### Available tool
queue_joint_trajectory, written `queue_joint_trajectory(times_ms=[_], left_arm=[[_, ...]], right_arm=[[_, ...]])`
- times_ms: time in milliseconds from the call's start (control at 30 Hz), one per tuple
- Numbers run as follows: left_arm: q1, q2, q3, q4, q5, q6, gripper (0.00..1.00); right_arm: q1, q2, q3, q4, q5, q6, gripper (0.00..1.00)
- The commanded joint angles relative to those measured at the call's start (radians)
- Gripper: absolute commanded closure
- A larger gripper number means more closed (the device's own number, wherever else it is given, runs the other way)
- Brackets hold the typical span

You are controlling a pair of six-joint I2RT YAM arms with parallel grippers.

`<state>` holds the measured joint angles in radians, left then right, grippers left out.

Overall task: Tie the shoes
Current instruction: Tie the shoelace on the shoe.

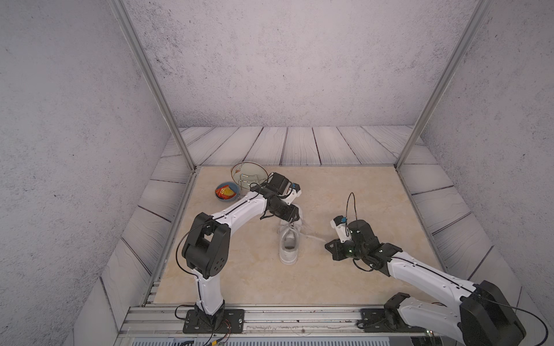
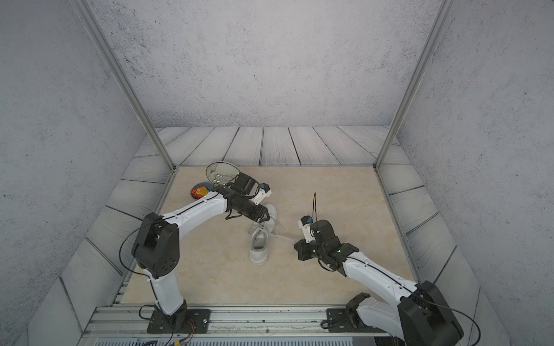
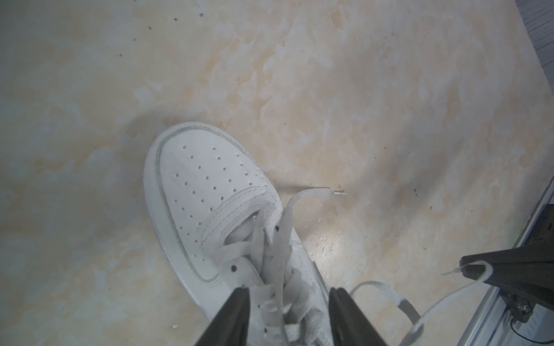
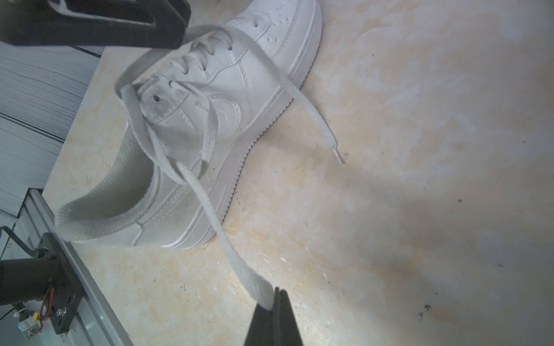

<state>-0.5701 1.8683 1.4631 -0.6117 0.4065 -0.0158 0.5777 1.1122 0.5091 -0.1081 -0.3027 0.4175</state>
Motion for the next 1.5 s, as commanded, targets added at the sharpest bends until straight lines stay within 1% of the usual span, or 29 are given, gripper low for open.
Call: queue_joint_trajectory(times_ms=[0, 167, 267, 500, 633, 767, 867, 1033, 1133, 1300, 1467], left_arm=[[0.001, 0.018, 0.035, -0.071, -0.017, 0.035, 0.57], [0.001, 0.019, 0.032, -0.065, -0.006, 0.033, 0.66], [0.001, 0.011, 0.031, -0.056, 0.012, 0.034, 0.74], [0.002, -0.036, 0.022, -0.011, 0.049, 0.035, 0.99], [0.001, -0.108, -0.003, 0.041, 0.032, 0.042, 1.00], [0.002, -0.220, -0.074, 0.140, 0.009, 0.041, 1.00], [0.002, -0.316, -0.139, 0.220, -0.035, 0.036, 1.00], [0.003, -0.475, -0.310, 0.417, -0.150, -0.005, 1.00], [0.003, -0.542, -0.388, 0.492, -0.239, -0.032, 1.00], [0.004, -0.592, -0.455, 0.523, -0.391, -0.120, 1.00], [0.007, -0.613, -0.491, 0.536, -0.499, -0.164, 1.00]], right_arm=[[0.005, -0.020, 0.009, 0.012, 0.020, 0.004, 1.00], [0.005, -0.025, 0.011, 0.007, 0.025, 0.001, 1.00], [0.004, -0.023, 0.012, 0.005, 0.027, 0.000, 1.00], [0.005, -0.033, 0.039, -0.032, 0.055, -0.030, 1.00], [0.004, -0.052, 0.090, -0.070, 0.090, -0.056, 1.00], [0.005, -0.068, 0.165, -0.082, 0.113, -0.085, 1.00], [0.005, -0.068, 0.228, -0.081, 0.145, -0.115, 1.00], [0.005, -0.038, 0.314, -0.057, 0.179, -0.162, 1.00], [0.004, -0.016, 0.354, -0.065, 0.216, -0.180, 1.00], [0.004, 0.008, 0.389, -0.071, 0.259, -0.191, 1.00], [0.001, 0.014, 0.397, -0.104, 0.333, -0.192, 1.00]])
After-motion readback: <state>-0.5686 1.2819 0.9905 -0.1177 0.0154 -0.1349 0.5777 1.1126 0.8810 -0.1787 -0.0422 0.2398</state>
